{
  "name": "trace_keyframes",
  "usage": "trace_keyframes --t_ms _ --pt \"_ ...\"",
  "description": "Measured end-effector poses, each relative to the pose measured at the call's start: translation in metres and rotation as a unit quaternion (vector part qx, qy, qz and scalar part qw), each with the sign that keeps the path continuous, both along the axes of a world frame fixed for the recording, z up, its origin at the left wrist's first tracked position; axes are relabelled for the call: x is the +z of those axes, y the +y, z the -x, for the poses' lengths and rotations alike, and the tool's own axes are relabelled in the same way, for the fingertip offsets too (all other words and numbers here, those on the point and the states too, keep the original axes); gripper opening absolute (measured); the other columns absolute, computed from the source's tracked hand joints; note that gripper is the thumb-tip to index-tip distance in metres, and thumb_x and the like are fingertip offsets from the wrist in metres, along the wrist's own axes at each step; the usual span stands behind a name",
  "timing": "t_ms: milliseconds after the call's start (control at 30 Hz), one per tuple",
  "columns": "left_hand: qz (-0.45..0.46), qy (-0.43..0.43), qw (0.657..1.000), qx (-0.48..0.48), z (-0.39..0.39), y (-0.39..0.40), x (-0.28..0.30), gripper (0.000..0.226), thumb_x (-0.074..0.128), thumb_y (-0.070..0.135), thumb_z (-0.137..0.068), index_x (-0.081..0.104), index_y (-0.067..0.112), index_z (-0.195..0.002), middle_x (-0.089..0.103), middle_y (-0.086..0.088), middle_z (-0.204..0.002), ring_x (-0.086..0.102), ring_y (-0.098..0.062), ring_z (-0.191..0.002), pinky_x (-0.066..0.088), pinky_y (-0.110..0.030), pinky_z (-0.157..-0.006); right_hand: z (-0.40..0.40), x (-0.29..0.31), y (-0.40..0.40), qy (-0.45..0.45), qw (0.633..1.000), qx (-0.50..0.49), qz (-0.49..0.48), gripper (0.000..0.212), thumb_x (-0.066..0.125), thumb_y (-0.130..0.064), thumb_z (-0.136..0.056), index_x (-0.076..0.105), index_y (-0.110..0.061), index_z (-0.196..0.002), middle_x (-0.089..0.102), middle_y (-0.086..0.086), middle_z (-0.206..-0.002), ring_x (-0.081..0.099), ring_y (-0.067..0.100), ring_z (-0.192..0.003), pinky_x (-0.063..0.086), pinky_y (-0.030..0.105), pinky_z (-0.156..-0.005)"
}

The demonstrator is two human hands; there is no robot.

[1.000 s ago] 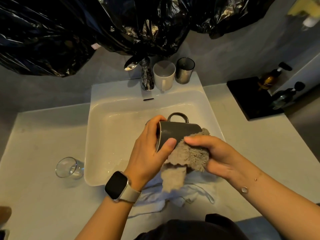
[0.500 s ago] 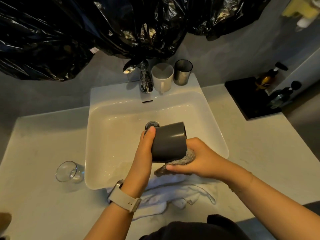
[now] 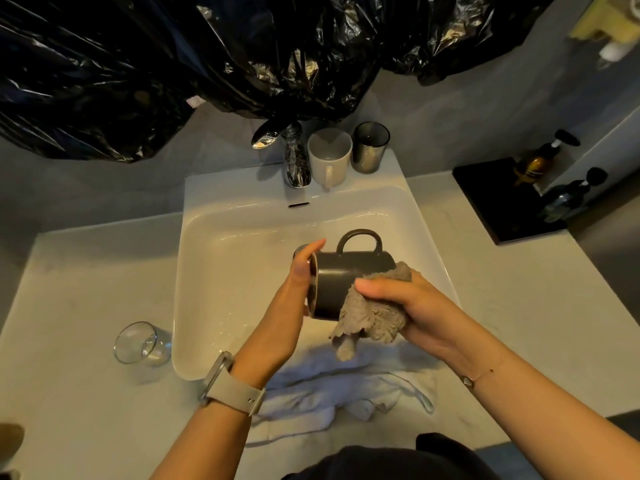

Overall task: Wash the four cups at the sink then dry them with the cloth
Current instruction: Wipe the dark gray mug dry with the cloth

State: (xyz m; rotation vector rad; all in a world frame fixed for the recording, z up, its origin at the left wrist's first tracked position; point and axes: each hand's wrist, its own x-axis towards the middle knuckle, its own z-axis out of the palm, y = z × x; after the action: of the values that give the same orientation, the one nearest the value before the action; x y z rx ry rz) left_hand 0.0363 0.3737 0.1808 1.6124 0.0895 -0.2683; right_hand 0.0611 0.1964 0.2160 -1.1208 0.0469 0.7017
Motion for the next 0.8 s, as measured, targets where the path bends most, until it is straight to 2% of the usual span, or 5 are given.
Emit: trace_keyframes --t_ms 100,300,467,633,800 --pt "-0.067 0.003 0.998 0.000 0.002 -0.006 -0.001 0.042 0.028 0.077 -0.088 0.044 0.048 -0.113 0.066 0.003 -0.107 0.067 -0.009 -0.075 0.055 -0.029 -0.059 0.005 -0.005 -0.003 -0.144 0.981 0.056 0.113 0.018 0.073 0.004 -0.079 0.071 -0.007 -0.093 0.075 0.003 -0.080 0.072 0.014 -0.077 0.054 0.020 -0.068" --pt "0.123 0.214 0.964 0.097 0.002 -0.023 -0.002 0.054 0.034 0.058 -0.098 0.061 0.017 -0.122 0.067 -0.016 -0.109 0.064 -0.020 -0.077 0.051 -0.018 -0.048 0.005 -0.011 -0.013 -0.292 0.893 0.212 0.269 0.042 0.083 -0.015 -0.074 0.063 -0.038 -0.102 0.070 -0.025 -0.094 0.066 -0.003 -0.093 0.048 0.012 -0.080" --pt "0.037 0.086 0.990 0.108 0.004 -0.023 -0.008 0.040 0.037 0.060 -0.091 0.055 0.029 -0.109 0.069 0.003 -0.094 0.066 -0.004 -0.073 0.050 -0.019 -0.059 0.002 -0.007 -0.007 -0.182 0.957 0.116 0.192 0.023 0.077 0.001 -0.075 0.071 -0.010 -0.095 0.073 -0.004 -0.075 0.069 0.007 -0.070 0.052 0.017 -0.062" --pt "-0.209 -0.044 0.975 0.051 0.021 -0.016 -0.023 0.034 0.038 0.068 -0.088 0.046 0.043 -0.110 0.062 0.015 -0.101 0.060 0.001 -0.084 0.044 -0.017 -0.069 -0.014 -0.024 0.002 0.176 0.983 0.040 0.035 0.038 0.070 -0.012 -0.074 0.068 0.004 -0.108 0.071 0.018 -0.096 0.070 0.025 -0.082 0.059 0.033 -0.078" --pt "-0.114 0.056 0.988 0.085 0.025 -0.019 -0.035 0.042 0.040 0.069 -0.087 0.051 0.031 -0.104 0.067 0.001 -0.091 0.064 -0.015 -0.083 0.050 -0.032 -0.074 0.011 -0.044 -0.001 -0.036 0.991 0.012 0.125 0.019 0.070 -0.006 -0.081 0.072 -0.002 -0.100 0.075 0.012 -0.092 0.071 0.020 -0.086 0.055 0.026 -0.074"
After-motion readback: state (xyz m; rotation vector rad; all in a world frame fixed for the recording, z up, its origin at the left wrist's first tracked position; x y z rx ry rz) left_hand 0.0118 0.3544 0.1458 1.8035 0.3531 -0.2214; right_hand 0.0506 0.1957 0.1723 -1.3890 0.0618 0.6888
